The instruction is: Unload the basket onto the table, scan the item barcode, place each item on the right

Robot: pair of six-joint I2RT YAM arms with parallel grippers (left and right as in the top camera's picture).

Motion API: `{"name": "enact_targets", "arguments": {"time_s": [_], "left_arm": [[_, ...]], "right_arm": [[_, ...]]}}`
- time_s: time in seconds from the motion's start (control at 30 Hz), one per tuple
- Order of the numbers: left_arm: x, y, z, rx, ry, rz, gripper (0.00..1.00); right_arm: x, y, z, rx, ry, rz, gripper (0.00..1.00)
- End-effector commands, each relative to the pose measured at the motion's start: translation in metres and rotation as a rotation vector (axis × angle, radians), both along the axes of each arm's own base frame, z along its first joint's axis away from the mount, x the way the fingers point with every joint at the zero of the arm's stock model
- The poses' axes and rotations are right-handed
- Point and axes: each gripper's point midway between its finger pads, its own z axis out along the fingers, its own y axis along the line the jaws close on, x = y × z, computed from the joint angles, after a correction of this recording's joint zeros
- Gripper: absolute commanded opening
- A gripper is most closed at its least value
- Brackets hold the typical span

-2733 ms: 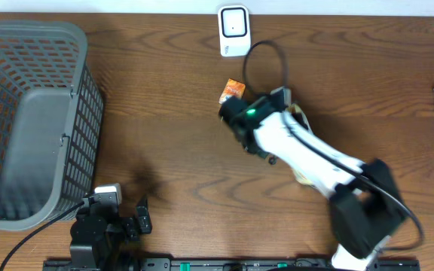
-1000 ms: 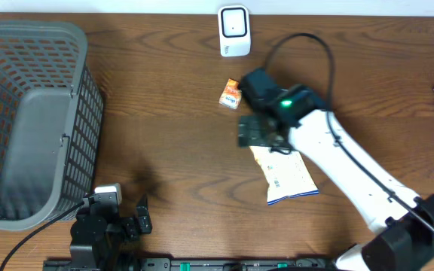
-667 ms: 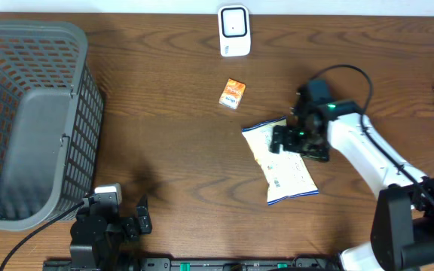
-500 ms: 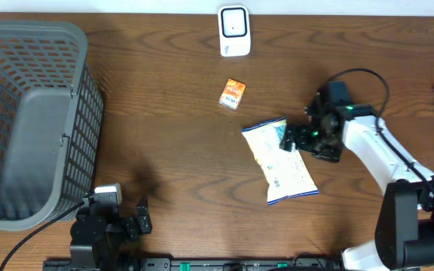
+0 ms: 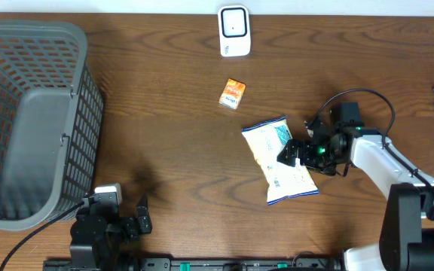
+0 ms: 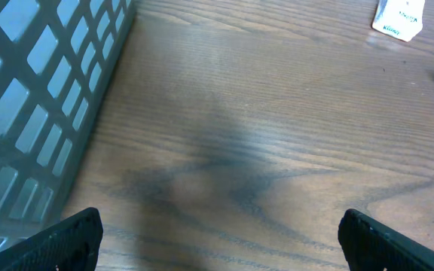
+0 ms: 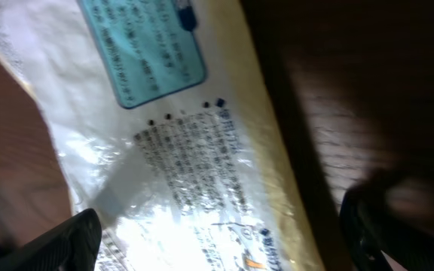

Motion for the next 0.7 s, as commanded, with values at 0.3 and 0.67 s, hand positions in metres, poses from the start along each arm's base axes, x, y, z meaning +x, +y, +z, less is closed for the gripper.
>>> {"name": "enact_targets", "arguments": {"time_s": [0.3, 0.67], "left_arm": [[0.000, 0.002, -0.002, -0.003, 0.005, 0.014, 1.00], [0.000, 0.002, -0.002, -0.003, 0.005, 0.014, 1.00]], "right_arm": [[-0.049, 0.000, -0.069, 0.078, 0.257, -0.185, 0.96], [-0.063, 0.013, -0.115, 0.134, 0.348, -0.164, 0.01]]}}
